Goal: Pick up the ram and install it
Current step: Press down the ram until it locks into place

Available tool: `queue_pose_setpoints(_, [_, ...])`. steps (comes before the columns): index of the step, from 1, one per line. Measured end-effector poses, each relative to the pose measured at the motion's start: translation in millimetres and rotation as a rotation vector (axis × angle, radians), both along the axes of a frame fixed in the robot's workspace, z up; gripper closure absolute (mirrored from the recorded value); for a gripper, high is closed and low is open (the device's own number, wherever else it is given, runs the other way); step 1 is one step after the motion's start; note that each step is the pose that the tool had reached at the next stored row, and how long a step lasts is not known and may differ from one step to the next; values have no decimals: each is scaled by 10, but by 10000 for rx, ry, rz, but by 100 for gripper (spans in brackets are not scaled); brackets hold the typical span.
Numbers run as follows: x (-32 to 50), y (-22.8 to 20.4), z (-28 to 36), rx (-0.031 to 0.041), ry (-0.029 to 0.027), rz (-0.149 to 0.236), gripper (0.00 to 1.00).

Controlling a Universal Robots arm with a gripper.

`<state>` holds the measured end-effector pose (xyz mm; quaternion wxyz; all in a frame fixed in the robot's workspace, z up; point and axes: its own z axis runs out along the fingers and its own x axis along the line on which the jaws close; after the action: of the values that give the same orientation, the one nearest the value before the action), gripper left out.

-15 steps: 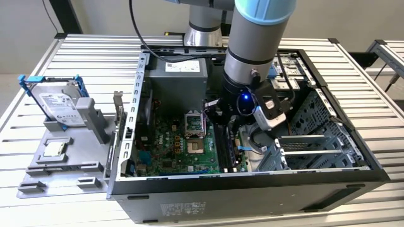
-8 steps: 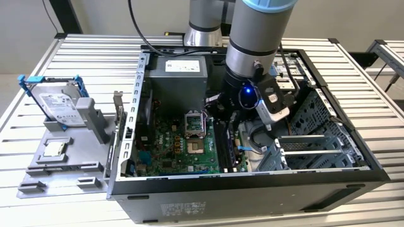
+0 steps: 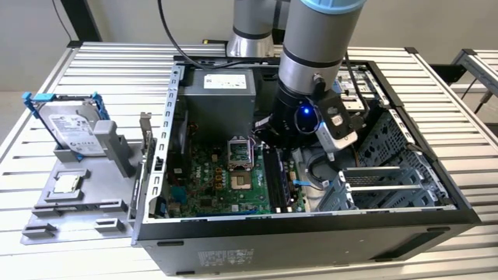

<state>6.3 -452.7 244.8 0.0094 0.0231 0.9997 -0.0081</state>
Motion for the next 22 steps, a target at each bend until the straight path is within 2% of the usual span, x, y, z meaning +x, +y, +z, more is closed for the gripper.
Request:
queue_pose_setpoints(14, [0, 0, 35, 0, 0, 32, 100])
queue_pose_setpoints(19, [0, 0, 35, -2, 1, 666, 100])
queue_pose_setpoints(22, [-1, 0, 35, -2, 0, 1181, 100])
